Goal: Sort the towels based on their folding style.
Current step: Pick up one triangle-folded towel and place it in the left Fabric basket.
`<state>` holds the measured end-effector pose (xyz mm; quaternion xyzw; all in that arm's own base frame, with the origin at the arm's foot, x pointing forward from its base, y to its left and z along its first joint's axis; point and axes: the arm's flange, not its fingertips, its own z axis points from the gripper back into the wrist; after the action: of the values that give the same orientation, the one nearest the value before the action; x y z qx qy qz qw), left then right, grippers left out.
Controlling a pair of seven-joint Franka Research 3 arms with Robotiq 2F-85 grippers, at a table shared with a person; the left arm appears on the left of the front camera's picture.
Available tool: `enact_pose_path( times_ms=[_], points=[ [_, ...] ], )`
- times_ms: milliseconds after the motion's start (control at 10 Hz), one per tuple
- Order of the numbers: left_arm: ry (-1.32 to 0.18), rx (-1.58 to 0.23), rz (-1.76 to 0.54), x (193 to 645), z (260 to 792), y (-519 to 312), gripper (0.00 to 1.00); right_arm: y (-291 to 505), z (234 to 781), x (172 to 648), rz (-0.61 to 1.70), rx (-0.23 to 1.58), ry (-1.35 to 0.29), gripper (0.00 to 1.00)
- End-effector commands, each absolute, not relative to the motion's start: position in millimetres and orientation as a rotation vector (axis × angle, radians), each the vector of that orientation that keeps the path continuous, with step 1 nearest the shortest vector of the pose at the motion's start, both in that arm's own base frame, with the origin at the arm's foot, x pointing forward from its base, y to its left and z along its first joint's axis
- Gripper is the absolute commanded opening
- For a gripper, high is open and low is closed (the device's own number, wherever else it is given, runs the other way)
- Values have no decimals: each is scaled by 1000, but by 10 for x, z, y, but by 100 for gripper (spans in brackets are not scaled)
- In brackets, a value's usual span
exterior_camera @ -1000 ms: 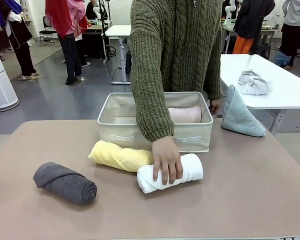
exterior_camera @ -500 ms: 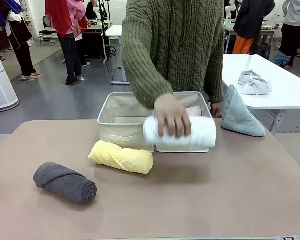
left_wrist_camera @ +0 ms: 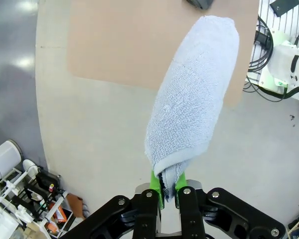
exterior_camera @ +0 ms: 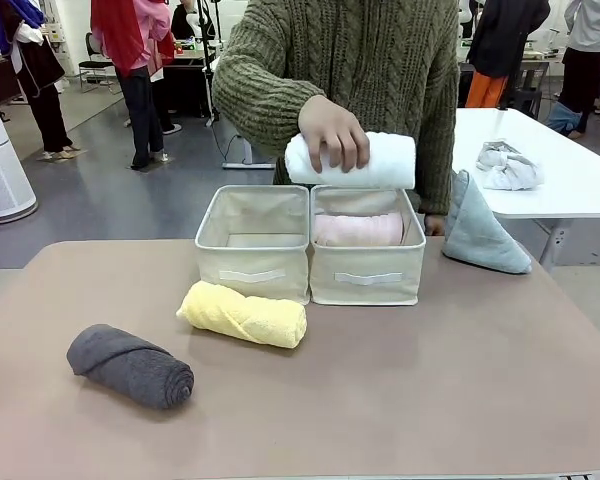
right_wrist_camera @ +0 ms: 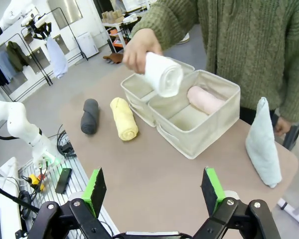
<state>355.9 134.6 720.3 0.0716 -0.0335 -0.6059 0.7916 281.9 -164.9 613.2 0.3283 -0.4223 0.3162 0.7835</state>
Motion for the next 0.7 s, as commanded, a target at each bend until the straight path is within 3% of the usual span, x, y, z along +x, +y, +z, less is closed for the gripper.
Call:
enact_pose_path(
  times_ms=[0, 200, 400, 600],
  points=[
    [-72, 154, -1304, 3559, 7203, 1346, 12, -1647, 6136, 2827, 694, 725, -934, 100],
    [-155, 1, -1126, 3554, 7439, 868, 12, -1647, 6136, 2827, 694, 725, -934, 100],
    [-140, -81, -951, 3536, 7636, 217, 12, -1647, 6136, 2827, 694, 725, -934, 100],
    [-104, -116, -920, 3676, 7627, -466, 12, -1647, 6136, 2827, 694, 725, -934, 100]
  ],
)
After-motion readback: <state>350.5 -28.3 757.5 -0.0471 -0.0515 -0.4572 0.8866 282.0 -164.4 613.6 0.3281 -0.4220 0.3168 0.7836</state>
